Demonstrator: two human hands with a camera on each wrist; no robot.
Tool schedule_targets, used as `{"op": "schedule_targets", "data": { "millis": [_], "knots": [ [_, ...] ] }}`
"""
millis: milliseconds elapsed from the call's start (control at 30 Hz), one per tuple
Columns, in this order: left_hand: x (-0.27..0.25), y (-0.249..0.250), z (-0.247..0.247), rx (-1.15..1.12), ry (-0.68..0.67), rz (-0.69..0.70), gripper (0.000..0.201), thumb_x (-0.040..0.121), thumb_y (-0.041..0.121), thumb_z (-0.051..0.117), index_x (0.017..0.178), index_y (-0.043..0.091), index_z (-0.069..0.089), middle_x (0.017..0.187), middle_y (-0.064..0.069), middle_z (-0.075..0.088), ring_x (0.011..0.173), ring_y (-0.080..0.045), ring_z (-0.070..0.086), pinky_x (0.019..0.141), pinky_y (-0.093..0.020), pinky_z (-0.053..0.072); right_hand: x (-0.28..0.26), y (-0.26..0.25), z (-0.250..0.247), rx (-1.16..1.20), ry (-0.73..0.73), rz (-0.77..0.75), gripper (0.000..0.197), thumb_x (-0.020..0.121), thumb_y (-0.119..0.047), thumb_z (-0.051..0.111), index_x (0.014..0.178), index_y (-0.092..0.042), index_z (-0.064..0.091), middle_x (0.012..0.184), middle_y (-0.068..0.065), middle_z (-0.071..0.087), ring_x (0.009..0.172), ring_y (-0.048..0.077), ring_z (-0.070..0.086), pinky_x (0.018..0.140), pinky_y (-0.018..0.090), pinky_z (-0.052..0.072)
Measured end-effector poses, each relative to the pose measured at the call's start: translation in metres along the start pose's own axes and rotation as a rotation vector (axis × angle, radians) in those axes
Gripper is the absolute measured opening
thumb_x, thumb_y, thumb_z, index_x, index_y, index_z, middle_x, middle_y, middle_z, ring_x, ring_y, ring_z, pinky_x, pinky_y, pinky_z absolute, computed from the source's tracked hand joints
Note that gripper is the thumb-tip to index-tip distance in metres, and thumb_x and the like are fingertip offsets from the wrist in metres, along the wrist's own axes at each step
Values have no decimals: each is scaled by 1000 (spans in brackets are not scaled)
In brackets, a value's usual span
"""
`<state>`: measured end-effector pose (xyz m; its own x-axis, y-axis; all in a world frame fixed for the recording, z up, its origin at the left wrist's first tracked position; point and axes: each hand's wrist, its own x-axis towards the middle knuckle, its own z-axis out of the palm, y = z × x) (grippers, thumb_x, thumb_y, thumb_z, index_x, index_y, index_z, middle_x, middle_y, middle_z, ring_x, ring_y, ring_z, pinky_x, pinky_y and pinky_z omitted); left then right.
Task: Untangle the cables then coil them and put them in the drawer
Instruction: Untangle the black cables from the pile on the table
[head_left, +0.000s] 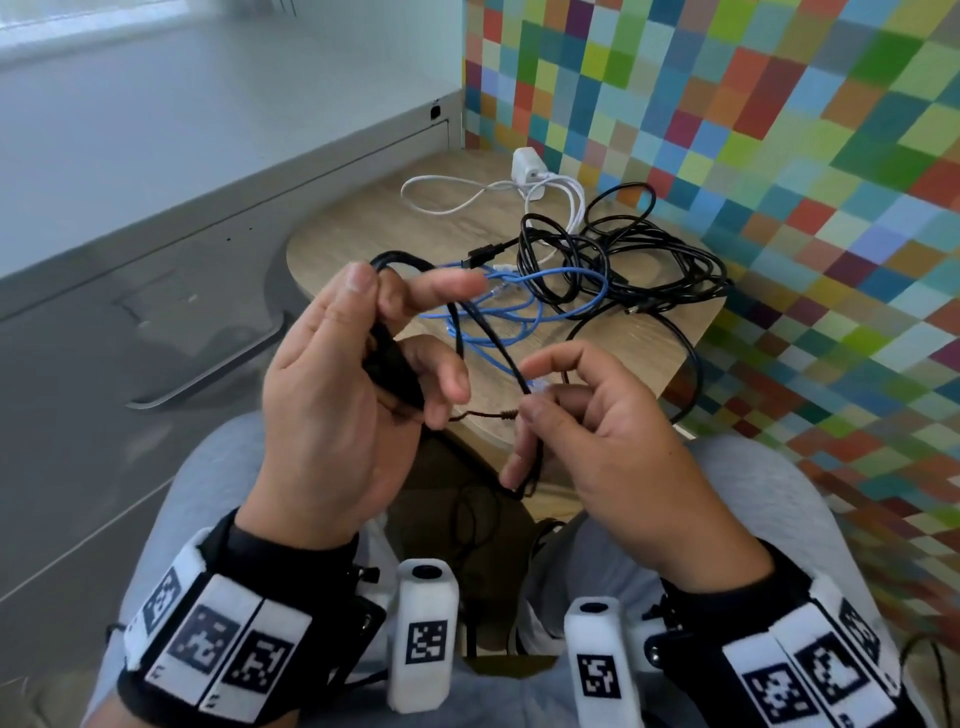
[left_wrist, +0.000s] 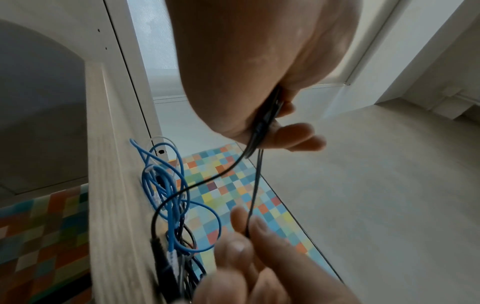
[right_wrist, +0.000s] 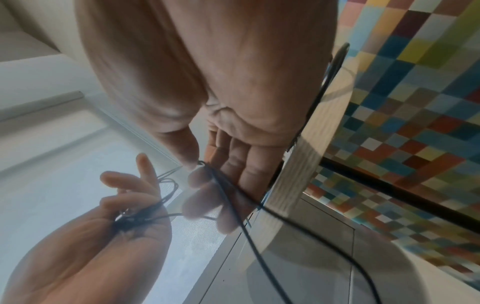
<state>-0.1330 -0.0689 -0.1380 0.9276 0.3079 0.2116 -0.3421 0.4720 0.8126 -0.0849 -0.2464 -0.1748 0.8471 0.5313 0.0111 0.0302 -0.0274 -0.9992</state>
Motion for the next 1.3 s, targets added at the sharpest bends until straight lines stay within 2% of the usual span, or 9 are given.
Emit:
{"op": "schedule_targets", "data": {
  "millis": [133, 367, 500, 667, 800, 900, 1067, 1200, 1300],
  "knots": [
    [4, 2, -7, -65, 62, 66, 30, 109, 29, 30, 85, 16, 42, 103, -7, 75, 55, -19, 66, 48, -23, 46, 1, 0, -5, -116, 91, -27, 11, 101, -12, 65, 99, -23, 68, 74, 3, 68, 49, 20, 59, 54, 36, 52],
    [-3, -10, 1, 134, -113, 103, 29, 109, 20, 31, 85, 10, 45, 110, -15, 75, 97, -37, 74, 78, -38, 61, -3, 3, 3, -536, 121, -110, 9, 95, -27, 73, 88, -31, 77, 72, -28, 67, 69, -3, 63, 61, 11, 44],
    [-10, -19, 4, 519, -284, 108, 23, 104, 26, 43, 88, 21, 59, 119, -3, 75, 111, -28, 72, 89, -42, 58, -3, 2, 6, -581, 83, -211, 13, 94, -21, 74, 99, -32, 80, 88, -21, 74, 83, -1, 69, 71, 15, 50],
    [-10, -20, 0, 1104, -339, 153, 33, 104, 34, 42, 109, 11, 65, 119, 24, 71, 102, 2, 69, 84, -34, 56, -7, -3, 6, -490, 61, -239, 37, 91, -8, 75, 83, -44, 70, 65, -28, 62, 61, -4, 59, 59, 7, 40],
    [-9, -19, -2, 1275, -356, 192, 23, 103, 39, 41, 85, 25, 46, 70, 9, 58, 62, -10, 56, 59, -36, 46, -8, -8, 1, -379, 60, -220, 19, 86, -16, 82, 85, -34, 76, 75, -10, 73, 60, 4, 62, 58, 22, 51],
    [-7, -16, -3, 1313, -355, 122, 29, 105, 35, 44, 77, 27, 44, 60, 8, 51, 57, -13, 48, 56, -36, 42, -8, -14, -11, -338, 116, -232, 14, 78, -19, 89, 82, -28, 78, 79, -6, 76, 66, 15, 71, 63, 41, 61],
    [0, -15, -16, 988, -472, -369, 42, 102, 46, 47, 81, 23, 76, 50, 8, 41, 49, -14, 34, 52, -34, 31, -8, -21, -31, -368, 239, -343, 9, 79, -21, 87, 81, -26, 79, 75, -5, 76, 62, 29, 66, 55, 49, 53],
    [1, -9, -20, 420, -446, -501, 37, 96, 40, 54, 71, 15, 65, 55, 2, 34, 49, -12, 23, 46, -23, 19, -6, -21, -27, -323, 284, -329, 5, 83, -20, 83, 84, -25, 80, 78, -8, 77, 70, 19, 72, 63, 40, 59],
    [3, -3, -25, 121, -417, -486, 26, 96, 29, 55, 73, 16, 53, 59, 1, 34, 47, -12, 24, 45, -26, 19, -3, -18, -28, -296, 292, -300, 7, 89, -15, 78, 88, -21, 80, 79, -6, 77, 76, 16, 74, 70, 28, 60]
  ]
}}
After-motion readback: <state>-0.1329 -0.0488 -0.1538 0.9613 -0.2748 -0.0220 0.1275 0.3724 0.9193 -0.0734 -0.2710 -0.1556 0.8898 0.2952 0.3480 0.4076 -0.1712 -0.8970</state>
